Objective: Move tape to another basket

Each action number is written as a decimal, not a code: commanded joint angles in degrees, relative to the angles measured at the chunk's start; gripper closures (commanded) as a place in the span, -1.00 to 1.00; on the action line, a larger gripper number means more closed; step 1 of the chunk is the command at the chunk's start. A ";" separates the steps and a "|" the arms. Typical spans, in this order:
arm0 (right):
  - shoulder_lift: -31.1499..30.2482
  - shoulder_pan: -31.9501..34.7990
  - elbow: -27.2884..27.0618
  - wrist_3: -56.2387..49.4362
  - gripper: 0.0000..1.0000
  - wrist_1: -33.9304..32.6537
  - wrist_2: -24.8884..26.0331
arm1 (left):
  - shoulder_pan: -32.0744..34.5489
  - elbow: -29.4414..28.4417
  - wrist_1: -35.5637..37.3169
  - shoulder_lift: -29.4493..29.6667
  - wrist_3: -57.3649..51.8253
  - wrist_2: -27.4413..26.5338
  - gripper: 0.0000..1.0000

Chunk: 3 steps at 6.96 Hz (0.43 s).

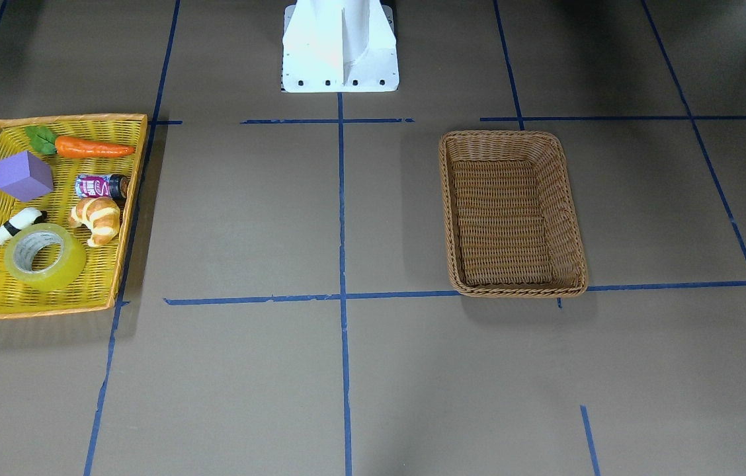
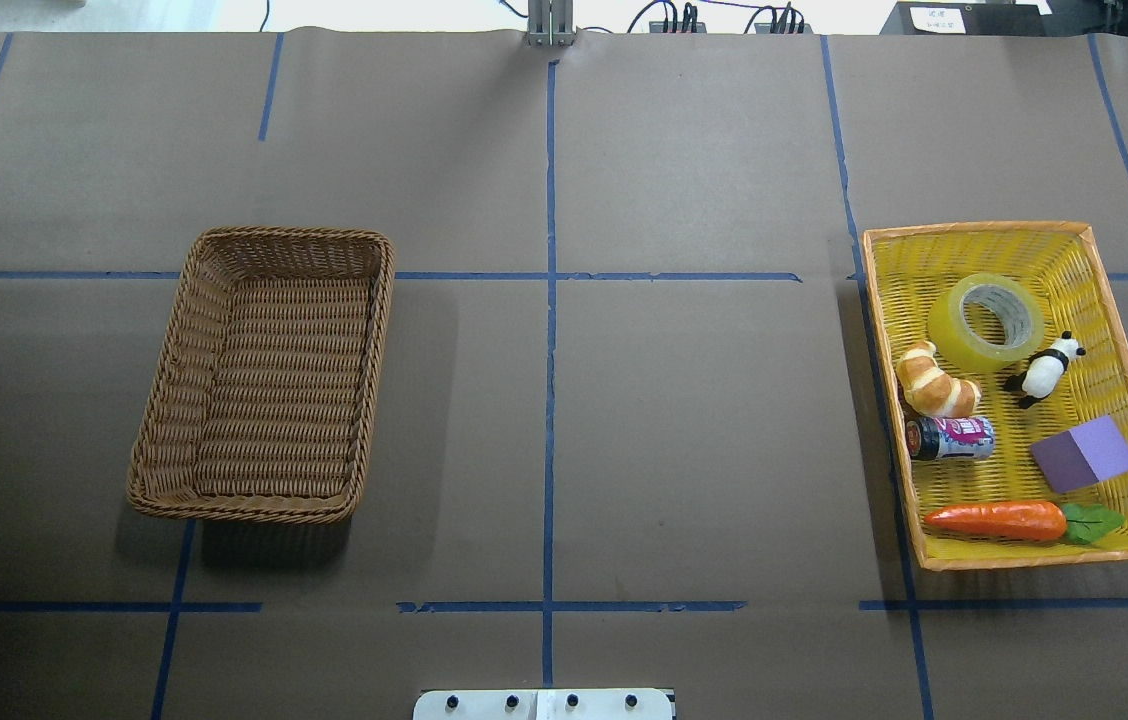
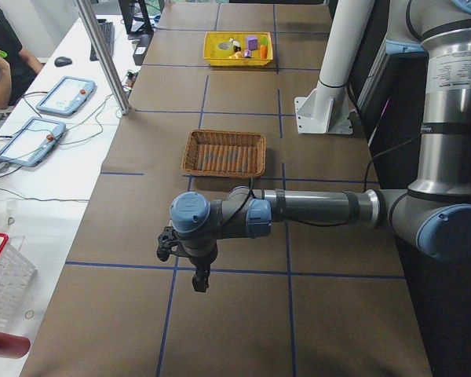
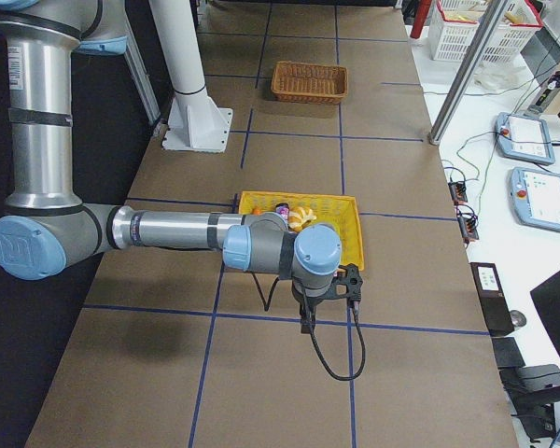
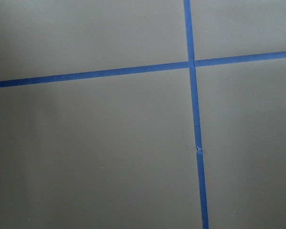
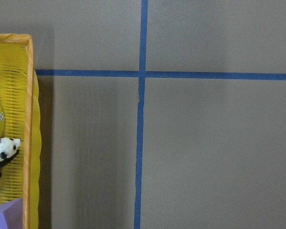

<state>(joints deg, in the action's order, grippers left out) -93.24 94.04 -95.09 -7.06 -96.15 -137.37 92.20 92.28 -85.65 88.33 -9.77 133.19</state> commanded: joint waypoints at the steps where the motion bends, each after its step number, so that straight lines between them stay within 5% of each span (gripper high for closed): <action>1: 0.77 0.00 -0.10 0.03 -1.00 0.00 0.00 | 0.00 0.44 -0.04 0.00 0.28 0.14 -1.00; 3: 1.04 0.00 -0.27 0.03 -1.00 0.00 -0.09 | 0.00 0.53 -0.04 0.00 0.37 0.23 -1.00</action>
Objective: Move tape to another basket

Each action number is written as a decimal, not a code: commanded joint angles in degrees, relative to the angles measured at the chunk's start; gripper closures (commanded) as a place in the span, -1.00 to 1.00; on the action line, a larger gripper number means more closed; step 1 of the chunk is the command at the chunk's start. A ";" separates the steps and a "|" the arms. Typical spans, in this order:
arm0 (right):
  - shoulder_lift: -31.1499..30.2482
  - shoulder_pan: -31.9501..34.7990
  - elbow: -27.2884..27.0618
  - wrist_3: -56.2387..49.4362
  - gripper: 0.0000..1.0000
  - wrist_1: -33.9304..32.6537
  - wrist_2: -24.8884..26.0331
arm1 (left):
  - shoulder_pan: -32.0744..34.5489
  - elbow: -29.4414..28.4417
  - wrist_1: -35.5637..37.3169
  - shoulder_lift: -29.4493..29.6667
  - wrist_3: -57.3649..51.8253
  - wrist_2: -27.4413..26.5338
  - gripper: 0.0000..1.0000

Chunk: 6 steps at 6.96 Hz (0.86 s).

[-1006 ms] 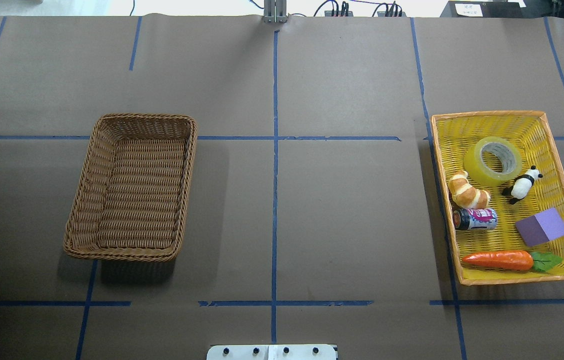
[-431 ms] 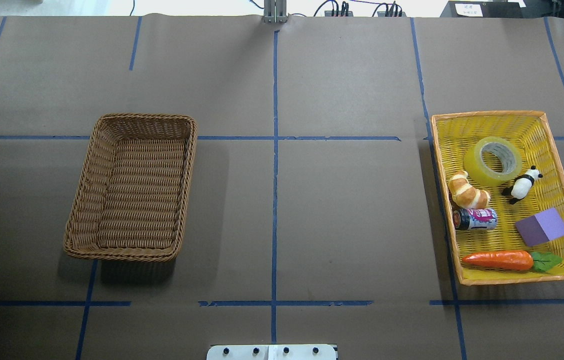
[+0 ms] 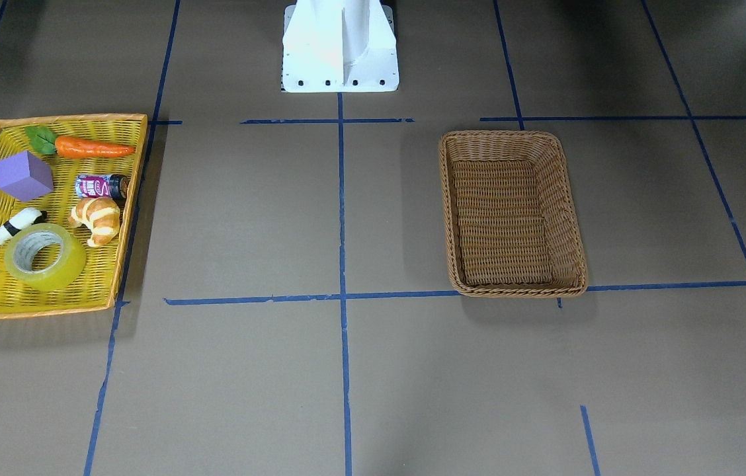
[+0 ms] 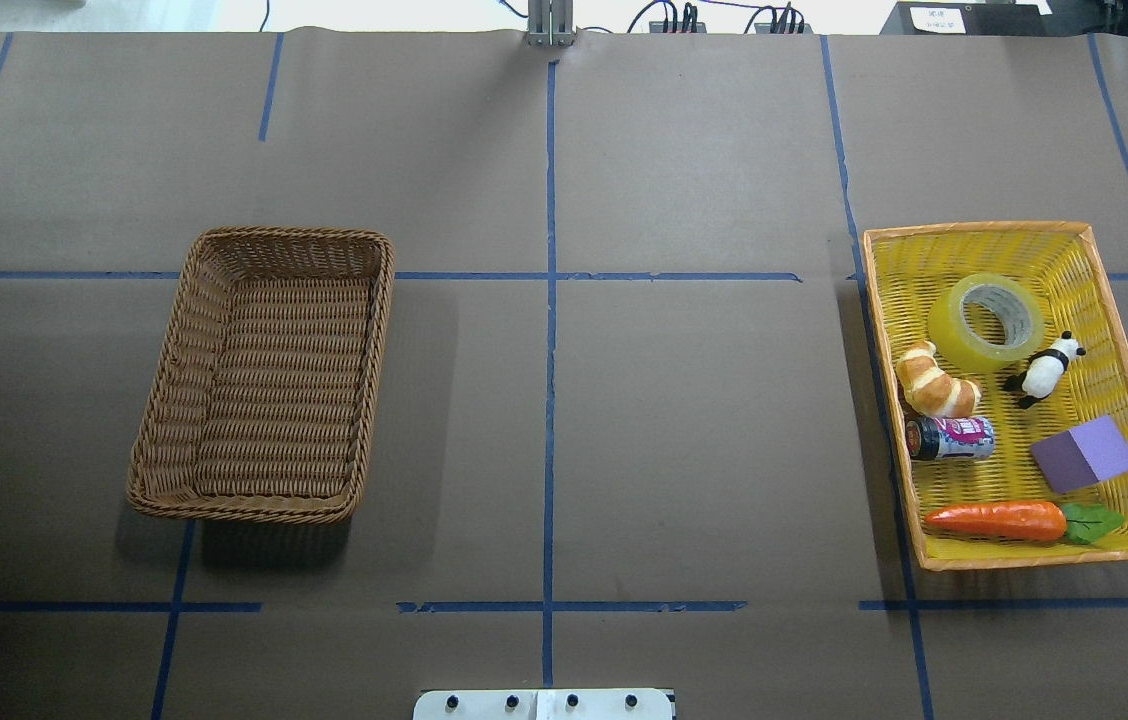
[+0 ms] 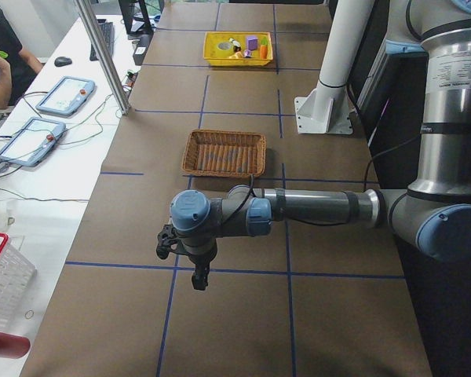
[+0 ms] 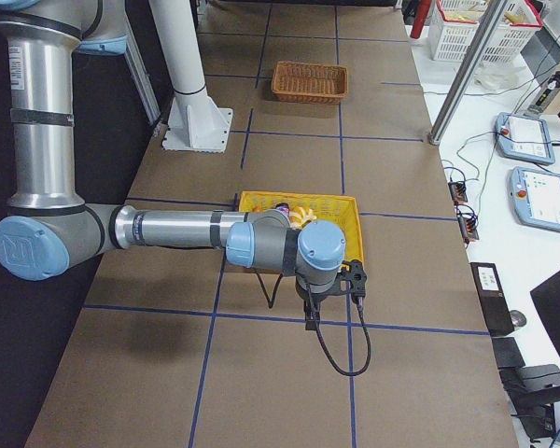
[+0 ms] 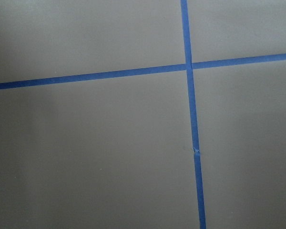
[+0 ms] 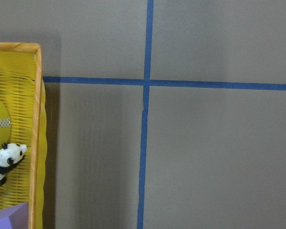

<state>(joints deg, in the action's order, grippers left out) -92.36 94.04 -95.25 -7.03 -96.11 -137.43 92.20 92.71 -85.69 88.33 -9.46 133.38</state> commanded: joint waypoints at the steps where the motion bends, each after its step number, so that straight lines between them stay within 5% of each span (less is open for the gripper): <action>1: 1.99 -0.09 -0.11 -0.09 -1.00 -0.04 -0.03 | 0.00 0.54 0.00 0.00 0.14 0.04 -1.00; 6: 8.67 -4.45 -0.55 0.00 -1.00 0.05 2.43 | 0.00 1.15 0.00 0.35 0.14 -0.23 -1.00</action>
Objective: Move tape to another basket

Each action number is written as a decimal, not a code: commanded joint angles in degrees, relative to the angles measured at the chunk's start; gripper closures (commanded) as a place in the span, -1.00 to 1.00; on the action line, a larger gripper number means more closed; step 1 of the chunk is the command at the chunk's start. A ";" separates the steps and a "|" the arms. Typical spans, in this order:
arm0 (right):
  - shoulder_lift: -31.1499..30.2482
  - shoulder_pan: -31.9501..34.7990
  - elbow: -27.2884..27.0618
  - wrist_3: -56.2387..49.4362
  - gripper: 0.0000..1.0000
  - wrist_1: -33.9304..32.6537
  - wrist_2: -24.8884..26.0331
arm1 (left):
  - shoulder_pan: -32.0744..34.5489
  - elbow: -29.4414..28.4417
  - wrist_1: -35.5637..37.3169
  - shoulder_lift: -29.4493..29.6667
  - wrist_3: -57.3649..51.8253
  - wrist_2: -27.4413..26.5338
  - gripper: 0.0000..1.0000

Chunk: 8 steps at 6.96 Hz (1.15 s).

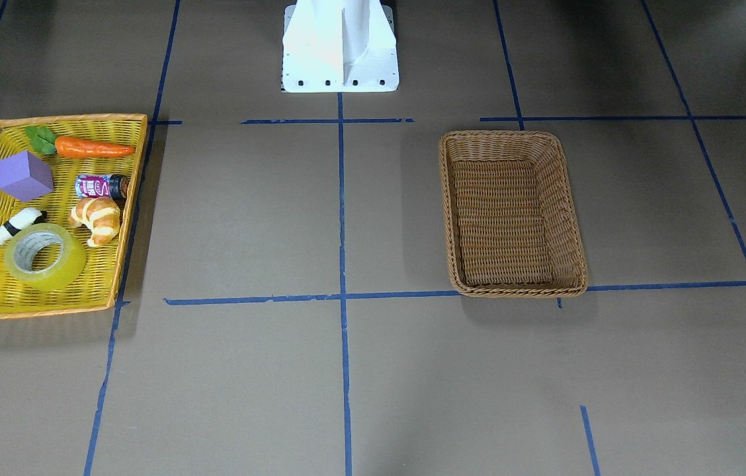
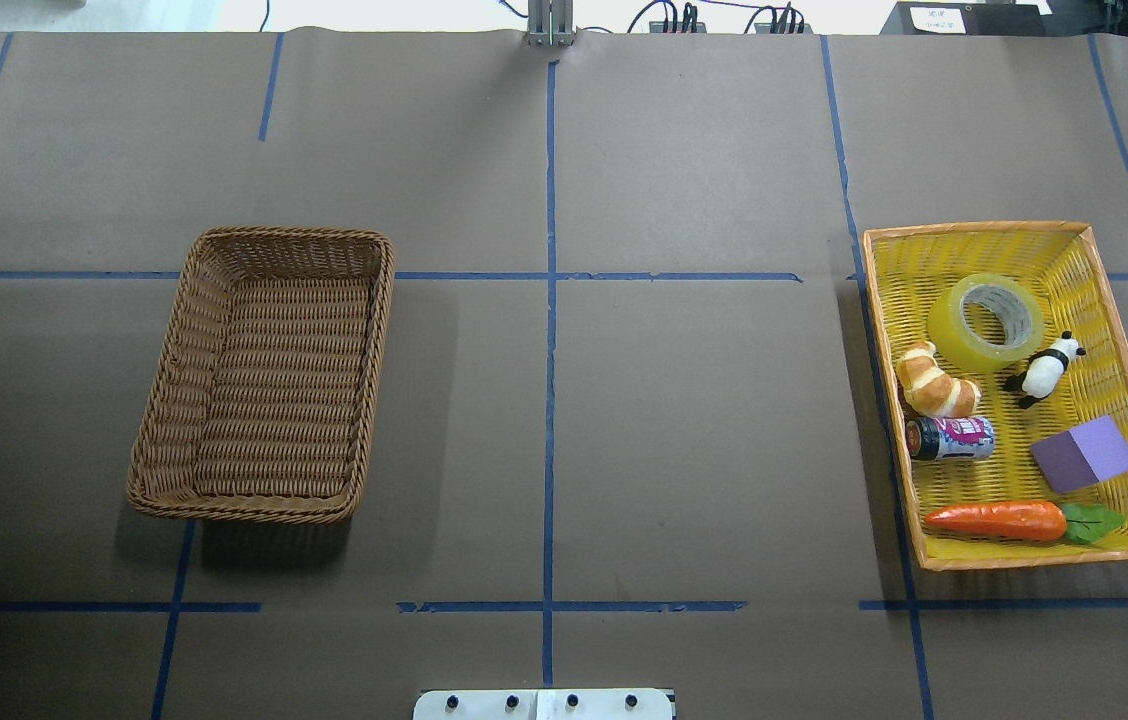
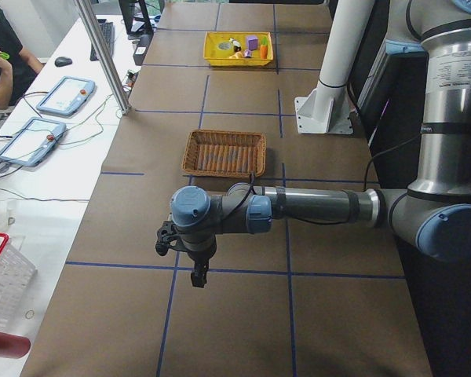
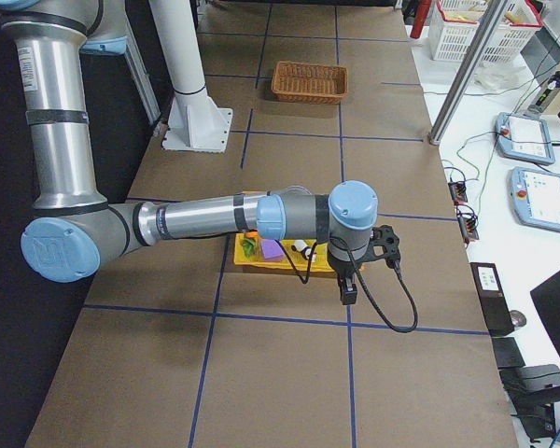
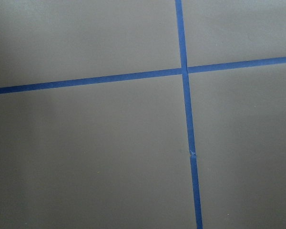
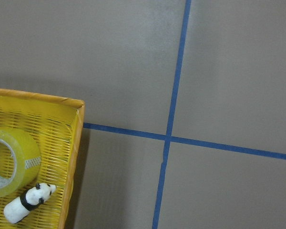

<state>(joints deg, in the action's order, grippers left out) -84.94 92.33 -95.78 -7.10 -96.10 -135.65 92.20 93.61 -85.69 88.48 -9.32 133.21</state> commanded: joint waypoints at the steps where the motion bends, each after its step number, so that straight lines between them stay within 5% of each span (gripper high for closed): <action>1: 2.83 -5.99 -0.11 1.72 -1.00 0.04 0.65 | 0.00 0.34 0.00 0.28 0.00 0.21 -1.00; 3: 8.45 -14.24 -0.20 14.04 -0.99 0.30 0.82 | 0.00 0.34 0.00 0.37 0.09 0.30 -1.00; 6: 5.42 -25.84 0.77 35.08 -0.99 20.71 6.59 | -0.09 0.34 0.00 0.46 0.09 0.30 -1.00; 8: 4.26 -29.82 4.62 35.40 -0.99 25.87 8.38 | 0.00 0.34 0.00 0.46 0.09 0.21 -1.00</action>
<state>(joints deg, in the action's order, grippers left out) -80.08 65.02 -93.02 27.21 -73.12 -128.38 92.13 93.96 -85.69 88.94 -9.23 133.44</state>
